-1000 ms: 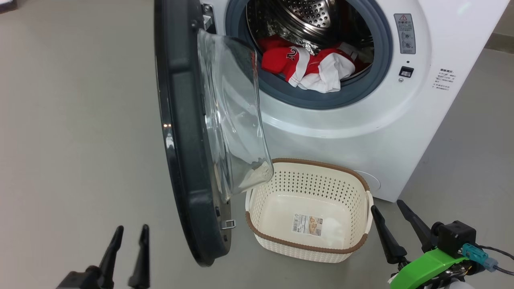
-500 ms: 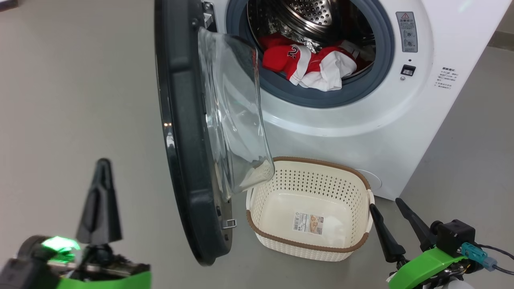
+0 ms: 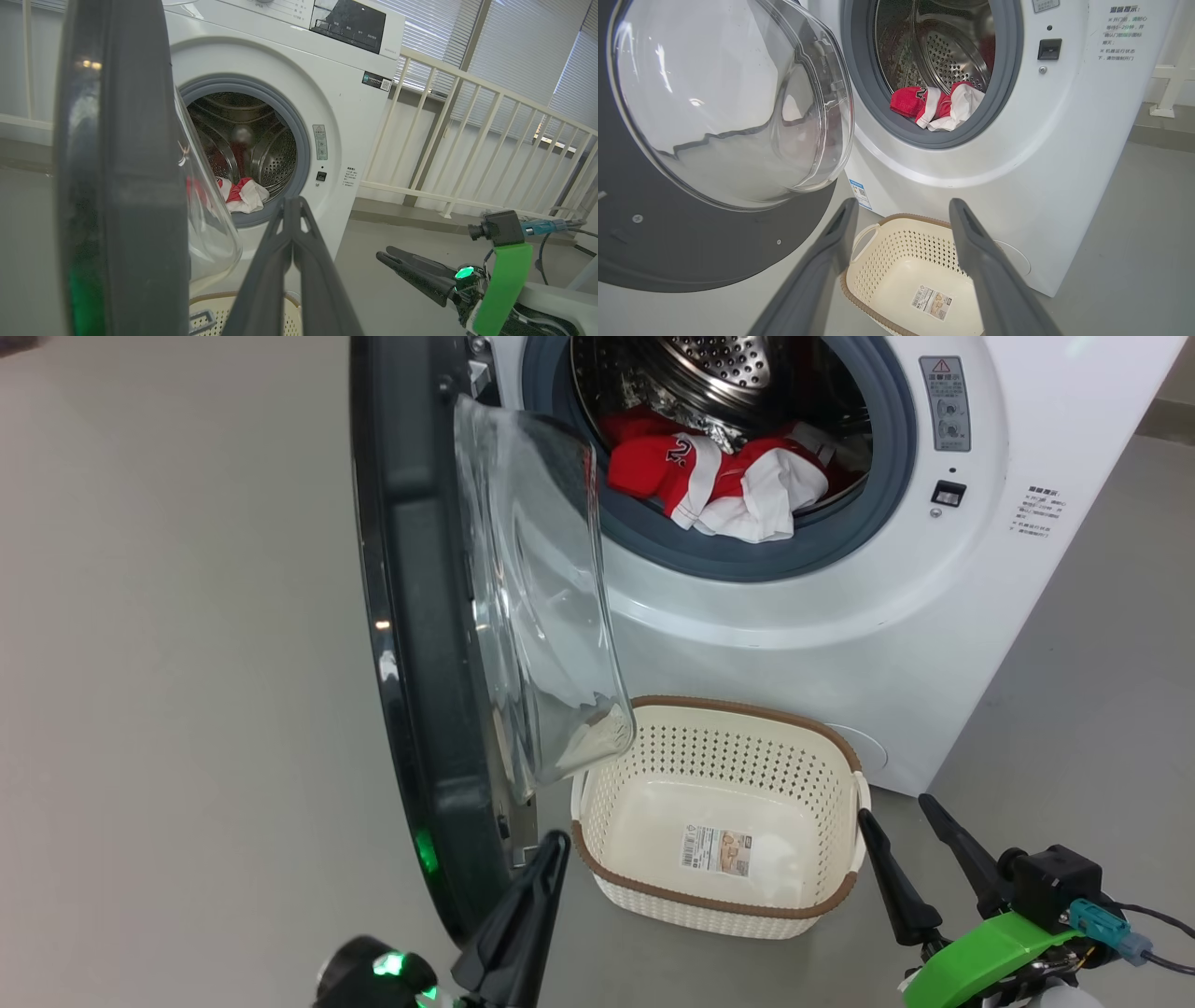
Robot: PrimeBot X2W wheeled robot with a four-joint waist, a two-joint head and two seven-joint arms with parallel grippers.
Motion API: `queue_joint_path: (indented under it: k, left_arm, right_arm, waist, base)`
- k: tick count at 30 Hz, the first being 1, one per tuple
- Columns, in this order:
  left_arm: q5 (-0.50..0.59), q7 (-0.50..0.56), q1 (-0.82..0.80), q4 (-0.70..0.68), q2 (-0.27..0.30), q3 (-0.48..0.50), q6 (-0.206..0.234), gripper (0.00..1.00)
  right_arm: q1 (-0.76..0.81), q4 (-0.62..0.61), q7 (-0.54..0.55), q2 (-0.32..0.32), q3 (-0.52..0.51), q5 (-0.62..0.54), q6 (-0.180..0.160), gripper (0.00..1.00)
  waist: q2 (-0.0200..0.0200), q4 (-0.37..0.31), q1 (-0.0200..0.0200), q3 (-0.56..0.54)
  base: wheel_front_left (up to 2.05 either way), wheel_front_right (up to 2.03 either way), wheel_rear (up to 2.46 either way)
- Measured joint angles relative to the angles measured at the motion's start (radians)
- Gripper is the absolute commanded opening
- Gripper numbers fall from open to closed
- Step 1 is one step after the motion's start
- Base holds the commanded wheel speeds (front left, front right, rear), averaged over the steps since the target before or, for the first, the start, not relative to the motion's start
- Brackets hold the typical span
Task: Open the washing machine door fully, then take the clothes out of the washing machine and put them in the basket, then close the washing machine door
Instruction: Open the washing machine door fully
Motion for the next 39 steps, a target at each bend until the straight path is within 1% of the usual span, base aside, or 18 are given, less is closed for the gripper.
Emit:
queue_joint_path:
  k: [4, 6, 14, 26, 29, 32, 39]
  left_arm:
    - [-0.018, 0.0, -0.001, 0.089, 0.002, -0.018, 0.0, 0.0]
    - [-0.047, 0.0, -0.007, 0.127, 0.002, -0.014, 0.003, 0.0]
    - [-0.087, 0.0, -0.05, 0.203, 0.002, 0.019, 0.021, 0.0]
    - [-0.109, 0.0, -0.052, 0.239, -0.01, 0.058, 0.021, 0.0]
    - [-0.107, 0.0, -0.046, 0.235, -0.012, 0.092, 0.021, 0.0]
    - [-0.104, 0.0, -0.035, 0.229, -0.012, 0.142, 0.03, 0.0]
    - [-0.087, 0.001, -0.016, 0.227, -0.011, 0.262, 0.032, 0.0]
  right_arm:
    - [0.0, -0.002, 0.0, -0.002, 0.001, -0.008, 0.0, 1.0]
    - [-0.002, -0.003, 0.0, -0.002, 0.002, -0.013, 0.0, 1.0]
    - [-0.003, -0.008, 0.0, -0.002, 0.003, -0.025, 0.0, 1.0]
    - [-0.011, -0.044, 0.0, -0.002, 0.0, -0.027, 0.0, 1.0]
    - [-0.011, -0.055, 0.0, -0.002, 0.0, -0.038, 0.0, 1.0]
    - [-0.011, -0.063, 0.0, -0.002, -0.002, -0.041, 0.0, 1.0]
    - [-0.012, -0.069, 0.0, -0.002, -0.003, -0.041, 0.0, 1.0]
  waist:
    - [0.0, -0.001, 0.0, 0.004]
    - [0.0, -0.001, 0.0, 0.008]
    - [0.0, -0.001, 0.0, 0.01]
    - [0.0, 0.001, 0.0, 0.011]
    - [0.0, 0.004, 0.0, 0.015]
    - [0.0, 0.009, 0.0, 0.016]
    - [0.0, 0.023, 0.0, 0.021]
  base:
    - [0.0, 0.0, 0.0]
    - [0.0, 0.0, 0.0]
    - [0.0, 0.0, 0.0]
    - [0.0, 0.0, 0.0]
    - [0.0, 0.0, 0.0]
    - [0.0, 0.0, 0.0]
    - [0.0, 0.0, 0.0]
